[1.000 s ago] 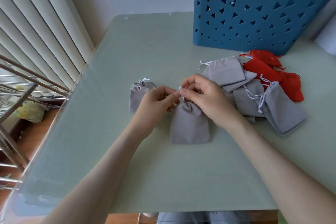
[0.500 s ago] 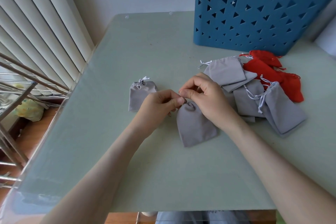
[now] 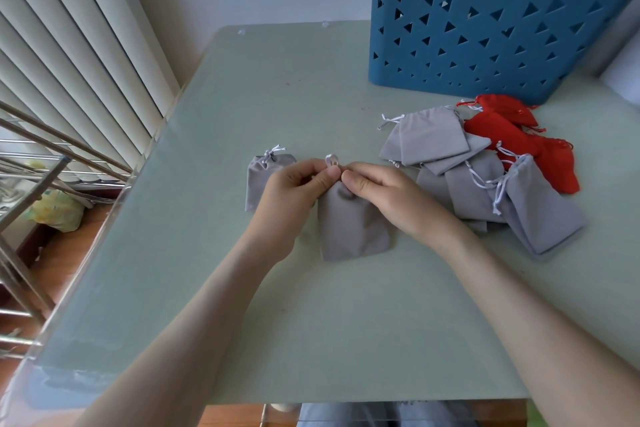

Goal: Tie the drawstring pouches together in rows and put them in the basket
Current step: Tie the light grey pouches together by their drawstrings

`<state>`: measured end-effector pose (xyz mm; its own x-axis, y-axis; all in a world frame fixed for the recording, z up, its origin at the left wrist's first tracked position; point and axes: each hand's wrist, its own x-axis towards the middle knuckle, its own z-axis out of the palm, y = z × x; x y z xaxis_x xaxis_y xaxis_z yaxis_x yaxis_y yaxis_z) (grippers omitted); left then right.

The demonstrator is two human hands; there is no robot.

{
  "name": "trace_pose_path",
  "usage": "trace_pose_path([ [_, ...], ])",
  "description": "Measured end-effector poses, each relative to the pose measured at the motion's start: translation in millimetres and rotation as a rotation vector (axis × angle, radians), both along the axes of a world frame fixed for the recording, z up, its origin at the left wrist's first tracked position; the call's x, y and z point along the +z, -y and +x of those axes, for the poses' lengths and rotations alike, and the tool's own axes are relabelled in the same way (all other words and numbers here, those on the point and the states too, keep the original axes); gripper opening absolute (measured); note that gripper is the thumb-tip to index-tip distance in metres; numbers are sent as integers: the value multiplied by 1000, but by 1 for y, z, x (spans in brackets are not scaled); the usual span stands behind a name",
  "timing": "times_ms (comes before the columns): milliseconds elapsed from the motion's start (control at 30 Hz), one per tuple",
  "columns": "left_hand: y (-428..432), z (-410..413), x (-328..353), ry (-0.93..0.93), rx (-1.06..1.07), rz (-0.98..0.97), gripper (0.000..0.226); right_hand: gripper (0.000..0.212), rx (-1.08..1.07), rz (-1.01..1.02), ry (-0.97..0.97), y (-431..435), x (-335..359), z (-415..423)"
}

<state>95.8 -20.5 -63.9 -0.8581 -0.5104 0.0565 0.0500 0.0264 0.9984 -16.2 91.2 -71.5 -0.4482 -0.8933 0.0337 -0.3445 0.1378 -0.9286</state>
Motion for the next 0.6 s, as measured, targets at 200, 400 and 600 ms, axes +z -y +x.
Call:
trace_pose_path([
  [200,5,4,4,33,-119,195,20,26,-15,42,-25,1,1,-2],
  [400,3,3,8,49,-78,217,21,56,-28,56,31,-7,9,-6],
  [600,4,1,3,46,-4,206,19,28,-56,149,-178,-6,10,-10],
])
